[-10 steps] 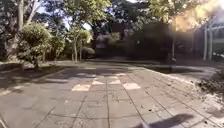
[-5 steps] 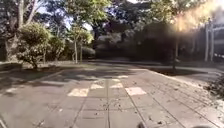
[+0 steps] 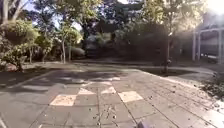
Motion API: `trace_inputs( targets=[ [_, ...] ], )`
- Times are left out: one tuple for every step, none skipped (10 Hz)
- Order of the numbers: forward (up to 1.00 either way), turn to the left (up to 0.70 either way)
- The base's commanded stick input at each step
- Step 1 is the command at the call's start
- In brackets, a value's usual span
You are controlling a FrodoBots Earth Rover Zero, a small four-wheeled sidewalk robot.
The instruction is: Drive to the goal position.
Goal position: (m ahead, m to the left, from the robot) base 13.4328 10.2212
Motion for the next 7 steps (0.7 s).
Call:
trace_inputs(
  targets=[
    [0.50,-0.50],
    [0.50,-0.50],
    [0.50,-0.50],
    [0.50,-0.50],
    [0.50,-0.50],
    [0.50,-0.50],
    [0.50,-0.50]
  ],
)
